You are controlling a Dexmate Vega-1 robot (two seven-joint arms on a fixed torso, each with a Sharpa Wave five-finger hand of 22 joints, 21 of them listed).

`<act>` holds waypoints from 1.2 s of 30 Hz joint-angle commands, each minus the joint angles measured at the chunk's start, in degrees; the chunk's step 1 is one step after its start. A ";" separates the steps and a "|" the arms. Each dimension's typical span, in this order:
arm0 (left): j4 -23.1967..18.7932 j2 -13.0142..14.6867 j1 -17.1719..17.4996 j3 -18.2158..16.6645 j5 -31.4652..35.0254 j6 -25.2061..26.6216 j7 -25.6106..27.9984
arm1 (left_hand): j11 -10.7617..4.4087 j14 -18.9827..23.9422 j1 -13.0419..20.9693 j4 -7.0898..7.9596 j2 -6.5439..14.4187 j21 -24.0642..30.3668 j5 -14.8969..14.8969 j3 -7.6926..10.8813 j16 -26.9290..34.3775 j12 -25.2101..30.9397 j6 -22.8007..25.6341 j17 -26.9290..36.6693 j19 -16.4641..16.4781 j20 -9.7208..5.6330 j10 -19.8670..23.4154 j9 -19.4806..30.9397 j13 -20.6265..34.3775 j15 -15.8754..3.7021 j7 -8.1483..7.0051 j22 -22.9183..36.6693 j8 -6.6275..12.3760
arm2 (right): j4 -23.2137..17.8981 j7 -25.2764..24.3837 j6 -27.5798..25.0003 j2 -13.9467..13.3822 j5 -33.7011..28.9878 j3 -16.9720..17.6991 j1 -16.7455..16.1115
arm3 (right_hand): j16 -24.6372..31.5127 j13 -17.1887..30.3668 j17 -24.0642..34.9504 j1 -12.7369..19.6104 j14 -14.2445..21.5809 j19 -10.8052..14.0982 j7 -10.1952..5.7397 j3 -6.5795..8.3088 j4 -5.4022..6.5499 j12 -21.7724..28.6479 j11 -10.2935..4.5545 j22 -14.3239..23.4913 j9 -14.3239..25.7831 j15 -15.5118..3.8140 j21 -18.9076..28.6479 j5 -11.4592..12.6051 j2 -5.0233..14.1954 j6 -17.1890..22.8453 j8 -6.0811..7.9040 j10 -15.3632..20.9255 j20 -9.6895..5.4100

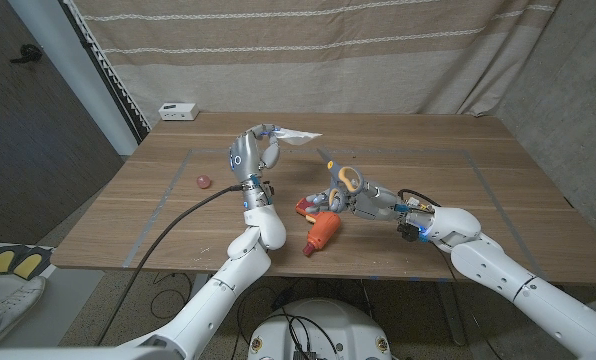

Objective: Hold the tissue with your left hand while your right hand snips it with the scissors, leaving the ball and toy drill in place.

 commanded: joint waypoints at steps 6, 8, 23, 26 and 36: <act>0.00 1.40 -0.86 2.01 3.81 1.41 0.01 | -0.01 0.58 0.24 -0.21 -0.53 0.58 -0.30 0.16 0.39 -0.29 0.65 0.27 -0.06 -4.80 0.36 -0.55 0.22 -2.39 -0.14 -0.07 -0.41 | -0.99 -0.59 1.11 -0.59 -1.05 -0.45 0.18 | -0.12 -0.07 0.02 -0.40 -0.39 0.55 0.39 -0.52 -0.18 -0.36 0.59 0.15 0.34 0.43 -0.04 0.26 -0.52 -0.41 -0.10 0.10 -0.04; -0.09 1.74 -1.02 2.34 3.95 1.46 0.01 | -0.02 0.57 0.21 -0.21 -0.55 0.60 -0.32 0.15 0.38 -0.27 0.66 0.26 -0.08 -4.76 0.42 -0.65 0.27 -2.39 -0.26 -0.07 -0.44 | -0.87 -0.23 1.28 -0.44 -0.84 -0.56 0.25 | -0.10 -0.07 0.00 -0.50 -0.36 0.56 0.34 -0.57 -0.14 -0.37 0.57 0.15 0.37 0.47 -0.06 0.25 -0.56 -0.43 -0.11 0.06 -0.04; -2.20 3.54 -0.50 3.48 2.27 3.01 0.01 | -0.02 0.63 0.27 -0.24 -0.51 0.79 -0.40 0.19 0.33 -0.44 0.68 0.25 -0.21 -4.68 0.47 -1.31 0.38 -2.41 -0.28 -0.09 -0.69 | 1.86 2.92 4.31 4.55 4.10 -0.20 -0.62 | -0.10 -0.07 -0.14 -0.92 -0.41 0.53 0.07 -0.85 -0.01 -0.40 0.22 0.11 0.63 0.28 -0.21 0.25 -0.79 -0.13 0.01 0.09 -0.04; -2.51 3.66 -0.12 3.30 2.35 3.18 0.01 | -0.02 0.61 0.28 -0.23 -0.45 0.77 -0.40 0.25 0.31 -0.49 0.69 0.25 -0.28 -4.66 0.46 -1.42 0.39 -2.41 -0.25 -0.12 -0.73 | 2.31 3.47 4.37 5.42 4.90 -0.05 -0.76 | -0.12 -0.07 -0.17 -1.17 -0.47 0.55 -0.01 -1.02 0.07 -0.41 0.16 0.10 0.67 0.29 -0.23 0.22 -0.99 0.02 0.07 0.09 -0.04; -3.21 3.44 1.11 2.35 3.06 2.83 0.01 | -0.02 0.63 0.31 -0.27 -0.47 0.92 -0.44 0.24 0.29 -0.62 0.99 0.25 -0.33 -4.64 0.48 -1.65 0.40 -2.41 -0.24 -0.11 -0.69 | 1.59 3.80 4.32 6.52 5.68 0.81 -1.56 | 0.79 -0.16 -0.55 -3.26 1.62 1.28 0.87 -2.31 0.63 0.84 -3.77 0.06 -0.82 -1.33 -0.42 -0.10 -2.36 9.41 1.99 4.48 -0.07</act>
